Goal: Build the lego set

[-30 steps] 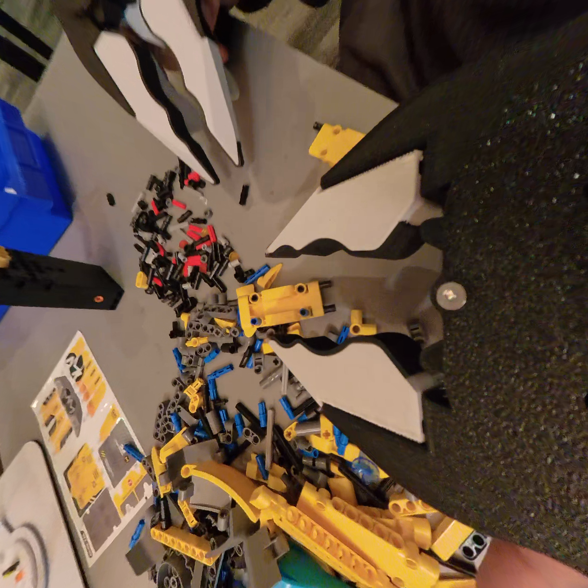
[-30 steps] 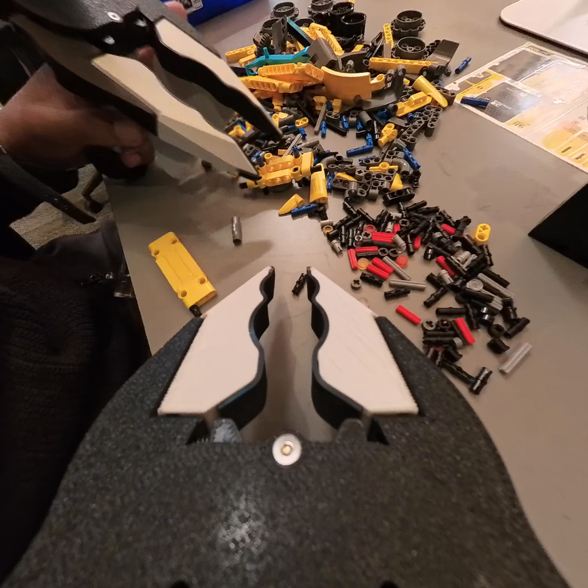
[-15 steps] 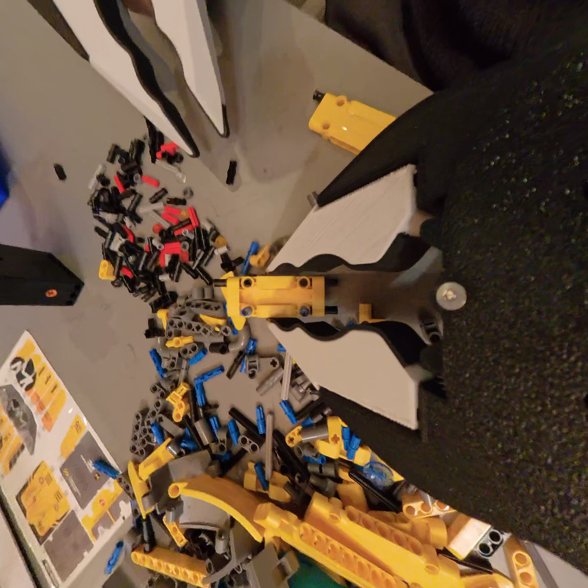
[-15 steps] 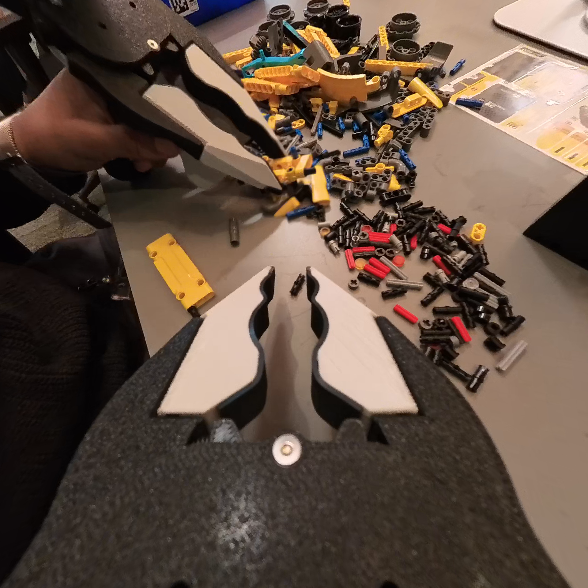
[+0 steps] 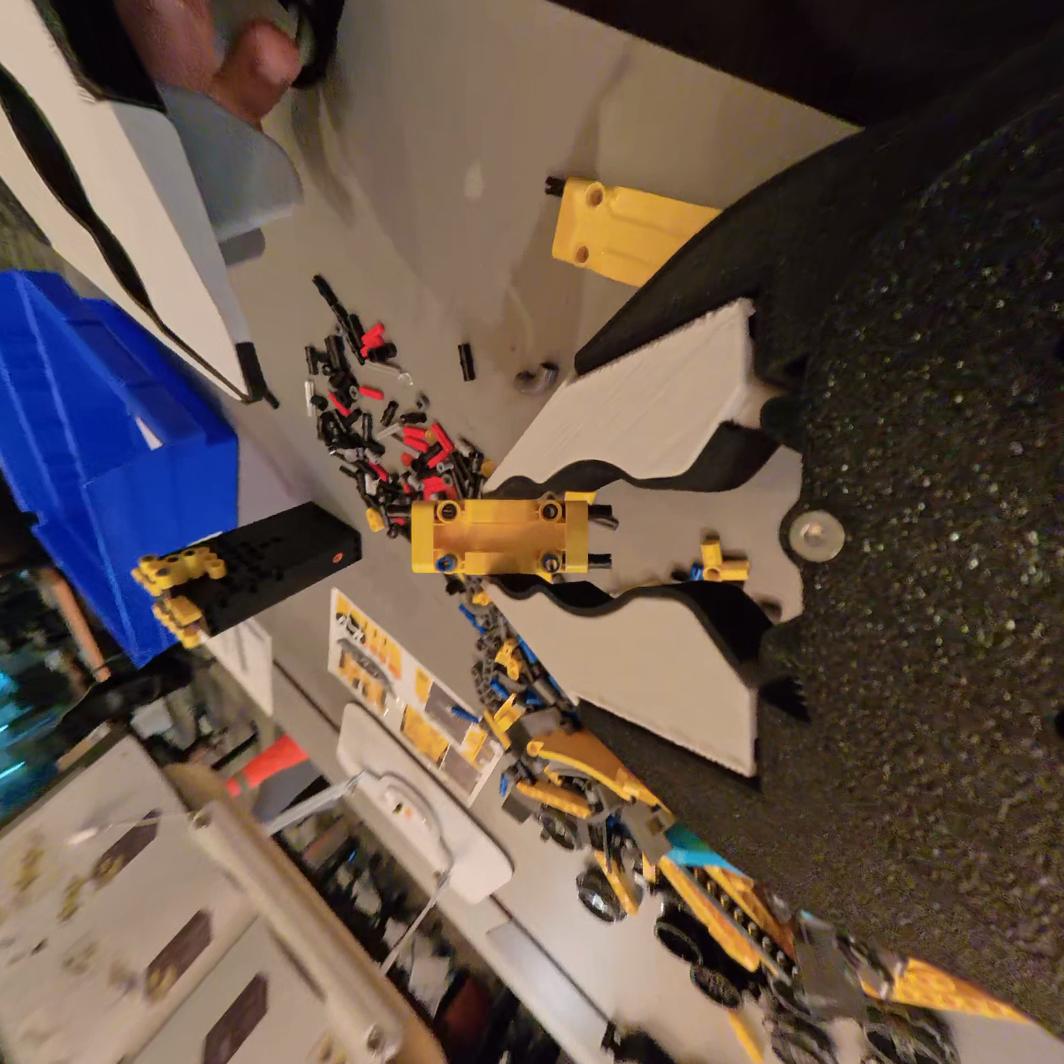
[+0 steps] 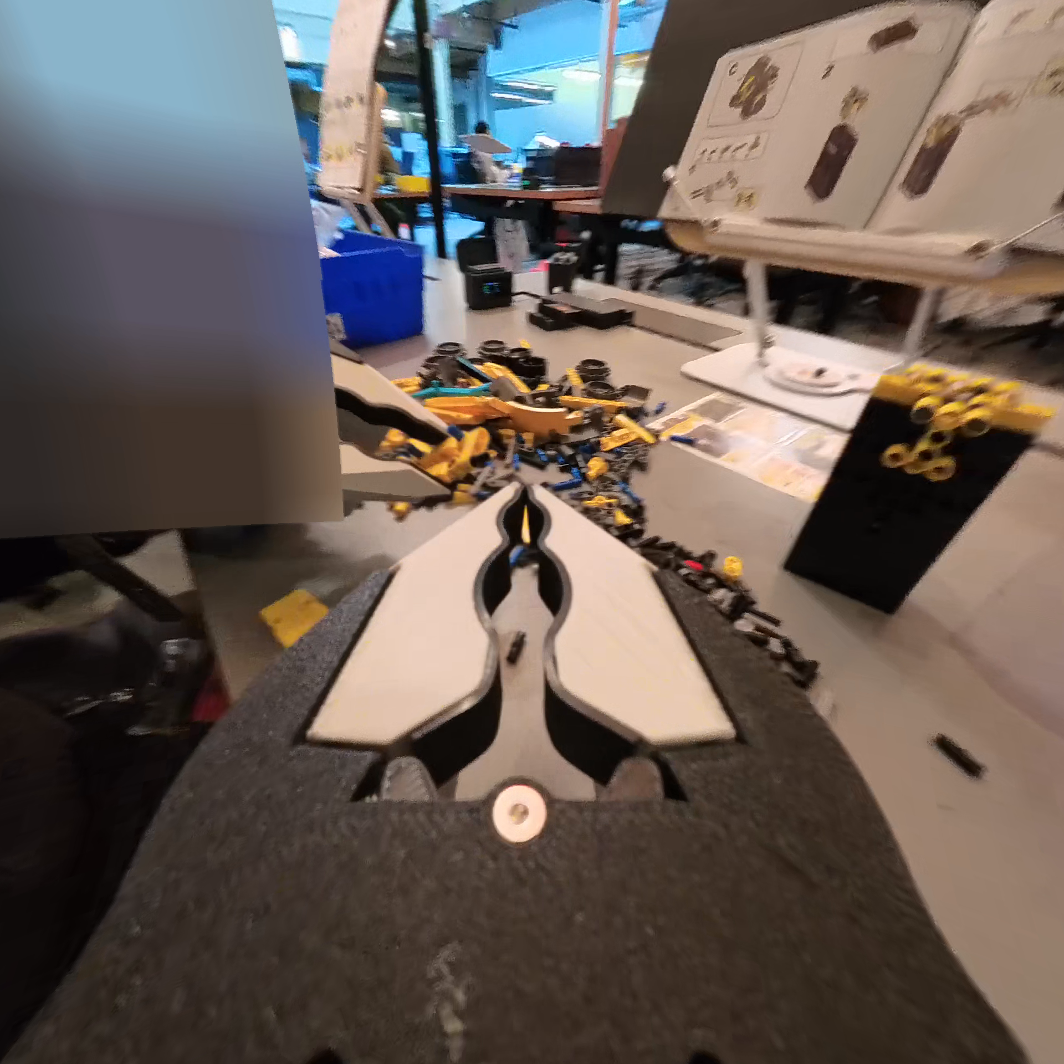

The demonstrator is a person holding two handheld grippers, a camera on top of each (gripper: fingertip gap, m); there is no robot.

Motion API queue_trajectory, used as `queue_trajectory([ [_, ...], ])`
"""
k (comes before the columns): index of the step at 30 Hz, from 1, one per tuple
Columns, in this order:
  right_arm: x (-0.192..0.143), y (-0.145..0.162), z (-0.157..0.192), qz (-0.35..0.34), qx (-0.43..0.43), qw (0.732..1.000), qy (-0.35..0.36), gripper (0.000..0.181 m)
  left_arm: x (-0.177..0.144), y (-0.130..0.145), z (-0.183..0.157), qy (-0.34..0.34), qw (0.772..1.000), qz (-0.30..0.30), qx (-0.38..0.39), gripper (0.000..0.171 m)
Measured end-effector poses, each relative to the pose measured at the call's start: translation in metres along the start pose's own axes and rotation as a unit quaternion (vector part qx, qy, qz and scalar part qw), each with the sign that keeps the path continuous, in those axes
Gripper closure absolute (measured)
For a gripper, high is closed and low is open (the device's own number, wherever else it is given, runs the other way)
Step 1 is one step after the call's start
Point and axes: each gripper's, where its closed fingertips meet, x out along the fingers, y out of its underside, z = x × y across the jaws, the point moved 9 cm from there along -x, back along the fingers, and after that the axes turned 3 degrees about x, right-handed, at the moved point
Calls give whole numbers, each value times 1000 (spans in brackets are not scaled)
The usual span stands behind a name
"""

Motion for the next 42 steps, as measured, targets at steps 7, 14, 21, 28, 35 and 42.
queue_trajectory([
  [7, 4, -8, 21, -89, -4, 991, 99, 181, -4, -2, -1, -36, 999, -29, 14, 147],
  [14, 19, -3, 29, -79, 169, 982, 18, 181, -15, -12, -3, 20, 996, -84, -33, 147],
  [21, 18, -1, 33, -121, 254, 956, -87, 153, -21, -21, -9, 29, 995, -91, -35, 147],
  [28, 16, -4, 37, -146, 242, 955, -91, 175, -26, -32, -17, 54, 990, -108, -68, 147],
  [35, 12, -5, 32, -141, 257, 949, -114, 179, -24, -35, -19, 107, 980, -94, -136, 146],
  [42, 8, -16, 26, -180, 318, 917, -159, 181, -29, -50, -7, 209, 938, -97, -258, 146],
])
